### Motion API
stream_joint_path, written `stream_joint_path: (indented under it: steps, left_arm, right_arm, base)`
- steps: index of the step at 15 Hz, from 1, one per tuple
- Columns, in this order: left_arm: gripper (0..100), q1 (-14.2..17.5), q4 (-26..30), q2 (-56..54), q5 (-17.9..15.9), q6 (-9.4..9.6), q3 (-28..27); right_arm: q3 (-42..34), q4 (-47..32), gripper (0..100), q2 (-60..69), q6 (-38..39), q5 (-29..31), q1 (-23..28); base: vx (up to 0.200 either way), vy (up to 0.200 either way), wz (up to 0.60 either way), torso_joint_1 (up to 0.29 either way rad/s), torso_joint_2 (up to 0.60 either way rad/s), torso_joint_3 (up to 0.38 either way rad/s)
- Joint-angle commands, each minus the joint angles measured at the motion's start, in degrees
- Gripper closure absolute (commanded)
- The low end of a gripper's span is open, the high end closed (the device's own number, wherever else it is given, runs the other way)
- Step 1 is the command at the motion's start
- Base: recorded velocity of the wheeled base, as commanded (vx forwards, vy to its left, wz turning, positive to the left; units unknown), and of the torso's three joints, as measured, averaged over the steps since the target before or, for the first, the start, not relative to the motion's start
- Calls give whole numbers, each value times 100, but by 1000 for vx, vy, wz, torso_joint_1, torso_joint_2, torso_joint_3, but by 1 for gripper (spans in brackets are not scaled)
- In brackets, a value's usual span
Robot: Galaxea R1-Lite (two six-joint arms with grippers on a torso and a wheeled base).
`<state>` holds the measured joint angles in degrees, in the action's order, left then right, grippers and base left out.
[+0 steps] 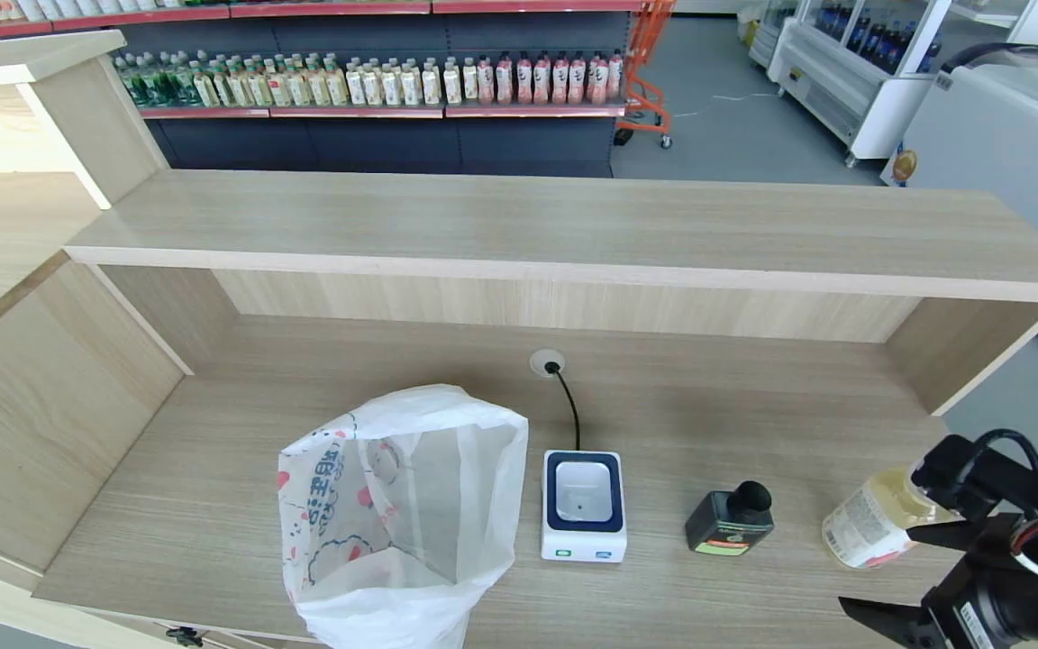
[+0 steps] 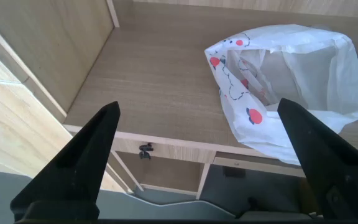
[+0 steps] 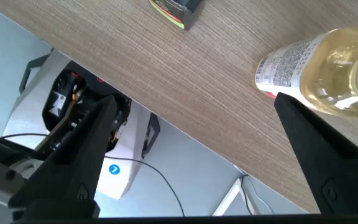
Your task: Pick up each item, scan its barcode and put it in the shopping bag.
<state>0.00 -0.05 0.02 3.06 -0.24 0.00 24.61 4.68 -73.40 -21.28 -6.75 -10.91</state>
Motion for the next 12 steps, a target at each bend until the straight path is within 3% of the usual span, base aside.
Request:
stream_joint_path:
  steps: [1, 9, 12]
  left_arm:
    - [0, 0, -4, -2, 2, -2, 0]
    - [0, 0, -4, -2, 2, -2, 0]
    - [0, 0, -4, -2, 2, -2, 0]
  right_arm:
    - [8, 279, 0, -799, -122, -1, 1]
    - [26, 1553, 0, -1836, -719, -98, -43]
    - [79, 2019, 0, -2152, -746, -617, -104]
  base:
    - [0, 0, 0, 0, 0, 0]
    - [0, 0, 0, 0, 0, 0]
    - [0, 0, 0, 0, 0, 0]
